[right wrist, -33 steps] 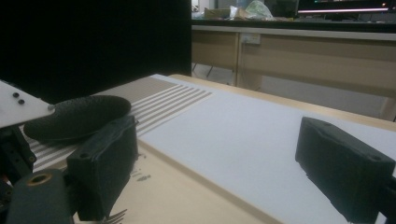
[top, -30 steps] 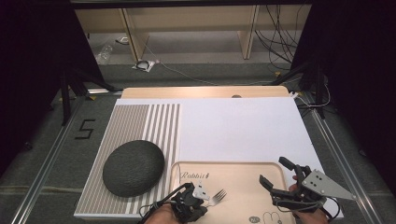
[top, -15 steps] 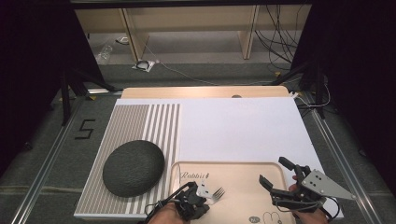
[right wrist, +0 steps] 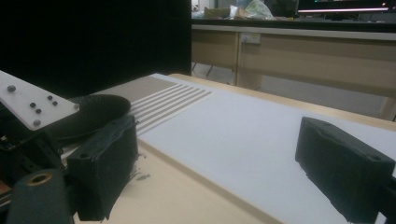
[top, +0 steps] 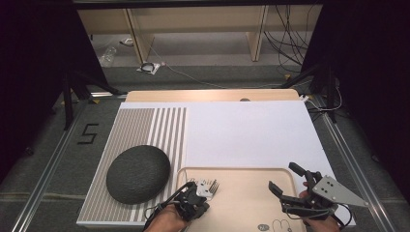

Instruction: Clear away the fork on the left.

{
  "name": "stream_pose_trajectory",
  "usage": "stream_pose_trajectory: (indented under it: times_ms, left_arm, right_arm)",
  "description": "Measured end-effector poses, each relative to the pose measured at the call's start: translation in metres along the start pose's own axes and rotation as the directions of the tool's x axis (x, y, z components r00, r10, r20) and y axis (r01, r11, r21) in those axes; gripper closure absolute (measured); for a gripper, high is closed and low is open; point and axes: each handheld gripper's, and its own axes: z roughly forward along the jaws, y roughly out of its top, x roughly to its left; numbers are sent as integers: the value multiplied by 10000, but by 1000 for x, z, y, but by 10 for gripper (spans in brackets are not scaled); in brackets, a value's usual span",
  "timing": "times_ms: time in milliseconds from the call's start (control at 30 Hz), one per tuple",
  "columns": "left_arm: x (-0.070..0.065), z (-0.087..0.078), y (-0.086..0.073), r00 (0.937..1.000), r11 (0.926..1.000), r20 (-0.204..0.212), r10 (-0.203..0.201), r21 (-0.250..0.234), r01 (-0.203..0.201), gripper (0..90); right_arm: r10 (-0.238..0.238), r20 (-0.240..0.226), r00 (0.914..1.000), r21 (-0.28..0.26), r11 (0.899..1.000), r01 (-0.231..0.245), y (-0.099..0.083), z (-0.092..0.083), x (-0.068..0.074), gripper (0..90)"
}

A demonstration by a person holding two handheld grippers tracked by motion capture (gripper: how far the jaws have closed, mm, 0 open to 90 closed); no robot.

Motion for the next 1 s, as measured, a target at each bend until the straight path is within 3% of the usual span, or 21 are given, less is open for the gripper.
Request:
stream_pose_trajectory:
  times_ms: [567, 1000]
  left_arm:
    - [14, -4, -4, 9984, 9991, -366, -427, 58, 429, 894]
    - [22, -7, -7, 9959, 9987, -759, -489, 123, 500, 894]
  right_arm:
    - [98, 23, 9999, 103, 9999, -98, 0, 0, 0, 138]
    - [54, -12, 10000, 22, 10000, -54, 0, 0, -1, 139]
